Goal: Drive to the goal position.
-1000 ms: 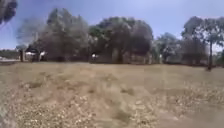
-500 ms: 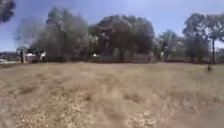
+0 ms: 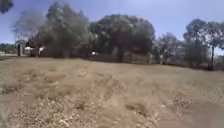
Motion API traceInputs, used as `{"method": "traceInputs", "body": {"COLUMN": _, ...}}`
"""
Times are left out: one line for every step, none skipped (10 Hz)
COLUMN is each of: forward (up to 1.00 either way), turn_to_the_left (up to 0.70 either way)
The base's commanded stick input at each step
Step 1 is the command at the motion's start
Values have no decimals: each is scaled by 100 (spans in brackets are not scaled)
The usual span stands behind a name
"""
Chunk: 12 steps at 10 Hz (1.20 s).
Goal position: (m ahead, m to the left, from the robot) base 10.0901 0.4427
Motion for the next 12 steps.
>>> {"method": "traceInputs", "body": {"forward": 70, "turn_to_the_left": 0}}
{"method": "traceInputs", "body": {"forward": 70, "turn_to_the_left": -6}}
{"method": "traceInputs", "body": {"forward": 70, "turn_to_the_left": -25}}
{"method": "traceInputs", "body": {"forward": 70, "turn_to_the_left": -35}}
{"method": "traceInputs", "body": {"forward": 70, "turn_to_the_left": -35}}
{"method": "traceInputs", "body": {"forward": 70, "turn_to_the_left": -4}}
{"method": "traceInputs", "body": {"forward": 70, "turn_to_the_left": 0}}
{"method": "traceInputs", "body": {"forward": 70, "turn_to_the_left": 0}}
{"method": "traceInputs", "body": {"forward": 70, "turn_to_the_left": 0}}
{"method": "traceInputs", "body": {"forward": 70, "turn_to_the_left": 0}}
{"method": "traceInputs", "body": {"forward": 70, "turn_to_the_left": -35}}
{"method": "traceInputs", "body": {"forward": 70, "turn_to_the_left": -35}}
